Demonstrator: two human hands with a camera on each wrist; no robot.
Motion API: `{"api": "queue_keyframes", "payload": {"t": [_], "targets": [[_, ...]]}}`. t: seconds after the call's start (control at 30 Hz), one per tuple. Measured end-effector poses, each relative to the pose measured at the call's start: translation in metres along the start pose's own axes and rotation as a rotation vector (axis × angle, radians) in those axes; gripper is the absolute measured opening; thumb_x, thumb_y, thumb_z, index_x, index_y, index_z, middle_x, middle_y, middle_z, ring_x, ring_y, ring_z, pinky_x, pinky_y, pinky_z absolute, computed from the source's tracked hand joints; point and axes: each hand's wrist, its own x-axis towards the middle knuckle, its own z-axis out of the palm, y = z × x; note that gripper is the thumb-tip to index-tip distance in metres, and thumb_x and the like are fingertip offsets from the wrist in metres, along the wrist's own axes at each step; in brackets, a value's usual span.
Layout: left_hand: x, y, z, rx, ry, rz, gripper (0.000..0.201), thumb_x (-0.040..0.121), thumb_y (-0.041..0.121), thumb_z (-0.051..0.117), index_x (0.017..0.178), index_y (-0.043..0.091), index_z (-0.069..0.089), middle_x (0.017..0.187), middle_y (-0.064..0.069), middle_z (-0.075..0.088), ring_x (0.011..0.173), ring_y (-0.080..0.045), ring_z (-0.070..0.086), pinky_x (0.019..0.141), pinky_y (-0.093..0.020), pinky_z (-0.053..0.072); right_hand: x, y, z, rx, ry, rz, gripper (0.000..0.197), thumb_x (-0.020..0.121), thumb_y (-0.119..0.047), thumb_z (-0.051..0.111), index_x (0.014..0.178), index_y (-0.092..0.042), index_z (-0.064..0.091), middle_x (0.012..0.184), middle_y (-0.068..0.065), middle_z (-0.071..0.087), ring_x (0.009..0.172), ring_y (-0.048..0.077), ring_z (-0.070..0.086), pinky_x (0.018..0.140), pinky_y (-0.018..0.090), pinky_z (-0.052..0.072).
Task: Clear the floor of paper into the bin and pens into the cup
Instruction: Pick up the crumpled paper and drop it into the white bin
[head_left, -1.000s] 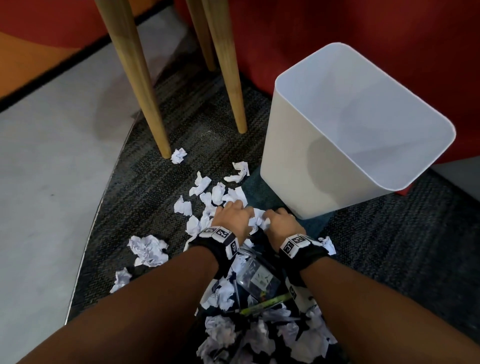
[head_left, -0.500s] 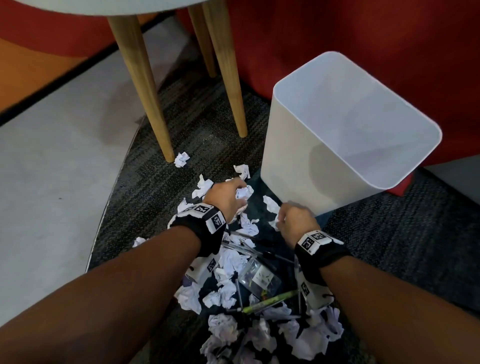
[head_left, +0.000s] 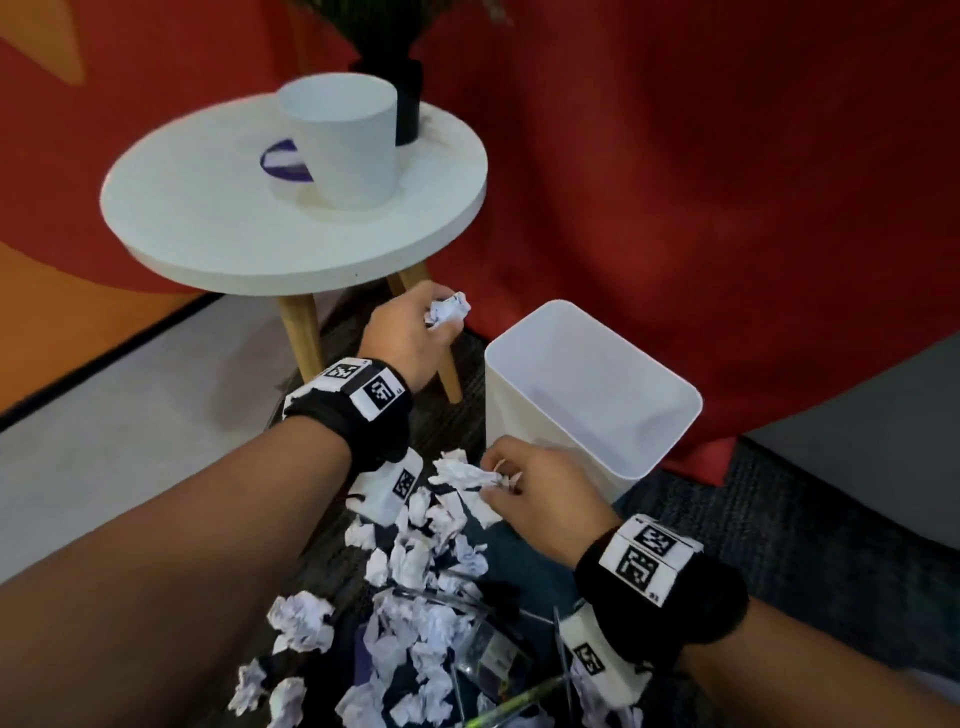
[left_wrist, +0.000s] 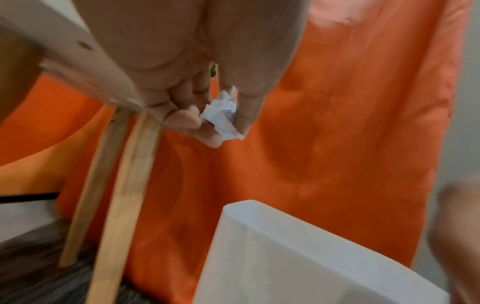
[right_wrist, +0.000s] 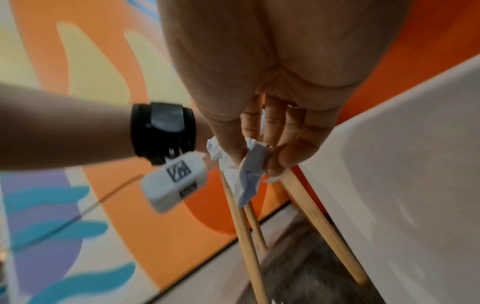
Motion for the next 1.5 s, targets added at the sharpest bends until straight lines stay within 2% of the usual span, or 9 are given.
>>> {"api": "queue_keyframes", "payload": {"t": [0.27,0.47,0.57,0.67,0.77,0.93,1.1,1.23,1.5], "targets": [[-0.001,0.055,0.018,-0.009,-0.077,0.187,0.032,0.089,0.023,0.061,0.121,0.024,0.061,0.106,-0.002,0.068,0.099,-0.017,0.062,0.089,-0.029,0.047,0.003,0.011,-0.061,0.147,0.455,0.048,0.016,0.08,-0.02,0.072,0.088,-0.032,0.065,0.087,-0.008,0.061,0.065,0.002,0.053,0.062,0.006,0.035],[-0.007,0.058,0.04,0.092,-0.203,0.166,0.037,0.087,0.025,0.061,0.123,0.031,0.06,0.115,0.003,0.066,0.105,-0.017,0.061,0.091,-0.035,0.05,0.012,0.044,-0.072,0.031,0.554,0.15,0.013,0.081,-0.023,0.07,0.092,-0.029,0.063,0.085,-0.004,0.062,0.073,0.016,0.058,0.071,0.028,0.046],[-0.012,0.055,0.05,0.146,-0.237,0.127,0.037,0.087,0.032,0.061,0.124,0.034,0.057,0.112,0.003,0.067,0.101,-0.019,0.062,0.089,-0.038,0.051,0.013,0.055,-0.073,-0.107,0.556,0.217,0.014,0.083,-0.029,0.066,0.097,-0.029,0.063,0.087,-0.006,0.063,0.083,0.018,0.058,0.073,0.03,0.044],[-0.017,0.056,0.056,0.177,-0.258,0.122,0.036,0.089,0.033,0.06,0.125,0.034,0.056,0.101,0.003,0.066,0.095,-0.021,0.062,0.093,-0.042,0.047,0.012,0.065,-0.067,-0.297,0.43,0.325,0.024,0.085,-0.043,0.061,0.107,-0.034,0.061,0.099,-0.009,0.066,0.104,0.021,0.054,0.087,0.038,0.035],[-0.018,0.059,0.059,0.194,-0.245,0.124,0.036,0.089,0.033,0.059,0.125,0.035,0.056,0.101,0.004,0.066,0.096,-0.021,0.061,0.094,-0.042,0.045,0.011,0.072,-0.062,-0.329,0.329,0.392,0.038,0.084,-0.059,0.058,0.114,-0.036,0.06,0.106,-0.011,0.066,0.111,0.018,0.05,0.089,0.04,0.028],[-0.019,0.062,0.064,0.24,-0.241,0.158,0.039,0.088,0.035,0.059,0.127,0.037,0.054,0.107,0.004,0.066,0.102,-0.019,0.06,0.099,-0.04,0.038,0.011,0.071,-0.064,-0.309,0.36,0.391,0.035,0.088,-0.059,0.054,0.114,-0.036,0.059,0.109,-0.012,0.066,0.111,0.016,0.05,0.09,0.041,0.027],[-0.02,0.06,0.07,0.289,-0.354,0.135,0.048,0.086,0.045,0.063,0.132,0.04,0.049,0.104,0.01,0.064,0.102,-0.014,0.059,0.101,-0.041,0.035,0.009,0.069,-0.066,-0.276,0.367,0.381,0.029,0.09,-0.055,0.054,0.111,-0.037,0.059,0.108,-0.012,0.066,0.111,0.015,0.051,0.09,0.041,0.027],[-0.024,0.057,0.071,0.285,-0.379,0.158,0.039,0.087,0.046,0.061,0.125,0.037,0.054,0.104,0.011,0.062,0.101,-0.014,0.058,0.1,-0.04,0.038,0.01,0.066,-0.065,-0.259,0.383,0.364,0.026,0.09,-0.053,0.054,0.11,-0.037,0.059,0.106,-0.013,0.066,0.111,0.015,0.051,0.089,0.04,0.026],[-0.029,0.051,0.066,0.25,-0.376,0.199,0.021,0.088,0.042,0.061,0.107,0.032,0.061,0.094,0.01,0.061,0.089,-0.013,0.058,0.083,-0.036,0.048,0.014,0.061,-0.061,-0.24,0.392,0.328,0.022,0.092,-0.051,0.053,0.108,-0.036,0.059,0.102,-0.014,0.065,0.108,0.014,0.052,0.093,0.04,0.027]]}}
